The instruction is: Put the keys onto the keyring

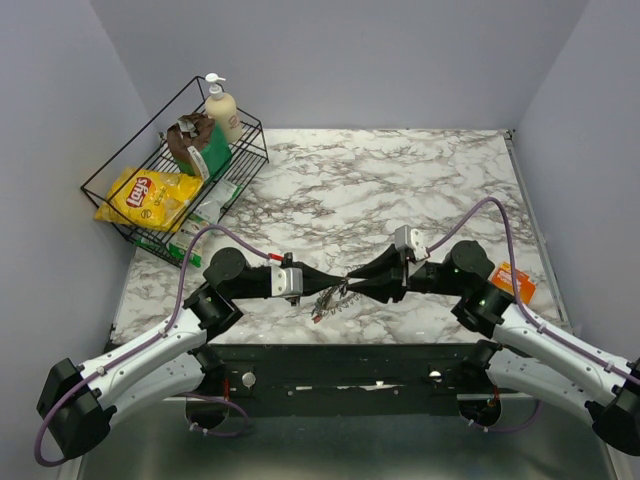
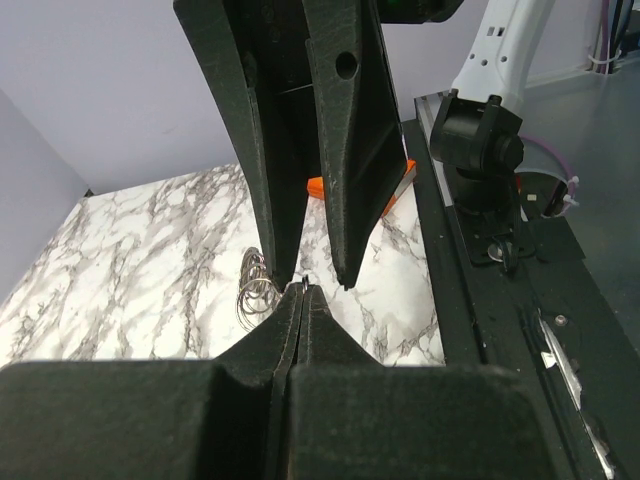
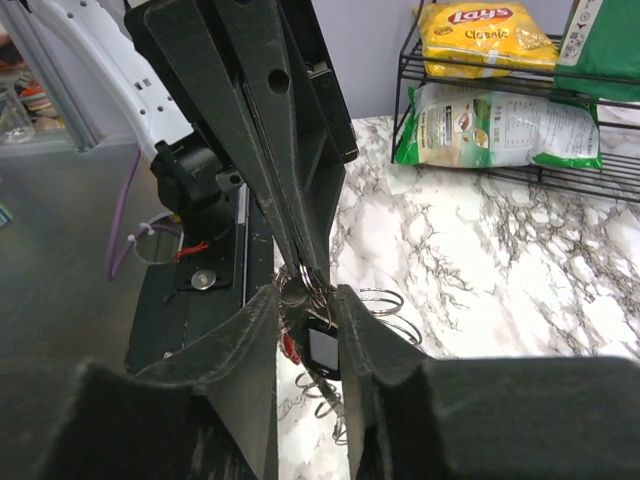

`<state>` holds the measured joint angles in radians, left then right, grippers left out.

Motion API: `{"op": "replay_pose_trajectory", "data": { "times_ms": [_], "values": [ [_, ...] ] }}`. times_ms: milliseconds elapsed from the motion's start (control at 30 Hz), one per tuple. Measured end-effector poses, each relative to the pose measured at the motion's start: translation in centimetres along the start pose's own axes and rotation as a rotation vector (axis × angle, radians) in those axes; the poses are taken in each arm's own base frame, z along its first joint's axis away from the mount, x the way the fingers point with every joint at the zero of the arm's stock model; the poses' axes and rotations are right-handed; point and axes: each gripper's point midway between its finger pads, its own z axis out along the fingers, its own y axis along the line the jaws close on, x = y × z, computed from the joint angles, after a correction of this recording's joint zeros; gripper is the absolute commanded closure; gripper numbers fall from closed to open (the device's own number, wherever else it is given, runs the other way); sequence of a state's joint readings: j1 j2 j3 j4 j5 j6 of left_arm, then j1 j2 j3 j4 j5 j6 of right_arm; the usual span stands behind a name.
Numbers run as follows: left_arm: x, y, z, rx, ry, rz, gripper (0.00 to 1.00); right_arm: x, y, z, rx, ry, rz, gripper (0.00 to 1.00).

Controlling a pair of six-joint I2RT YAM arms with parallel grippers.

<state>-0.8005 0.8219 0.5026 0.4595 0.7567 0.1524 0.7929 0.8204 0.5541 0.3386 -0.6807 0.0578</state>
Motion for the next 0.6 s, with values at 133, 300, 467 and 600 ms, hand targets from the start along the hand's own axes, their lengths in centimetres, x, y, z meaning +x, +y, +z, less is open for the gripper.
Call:
{"op": "replay_pose_trajectory", "data": {
  "times_ms": [133, 300, 467, 600],
  "values": [
    [0.0, 0.0, 0.0, 0.001, -0.001, -0.002, 1.00, 0.3, 0.0, 0.1, -0.008, 0.009, 0.003, 0.71],
    [0.0, -0.2, 0.0, 0.011, -0.002, -0.010, 1.00, 0.7, 0.1, 0.2, -0.016, 0.019, 0.010, 0.88],
    [0.3, -0.2, 0.1, 0.013, 0.004, -0.029, 1.00, 1.1, 0.1, 0.4, -0.028, 0.030, 0.021, 0.99],
    [0.4, -0.2, 0.1, 0.012, 0.008, -0.039, 1.00, 1.2, 0.2, 0.4, -0.030, 0.035, 0.025, 0.99]
  ]
}}
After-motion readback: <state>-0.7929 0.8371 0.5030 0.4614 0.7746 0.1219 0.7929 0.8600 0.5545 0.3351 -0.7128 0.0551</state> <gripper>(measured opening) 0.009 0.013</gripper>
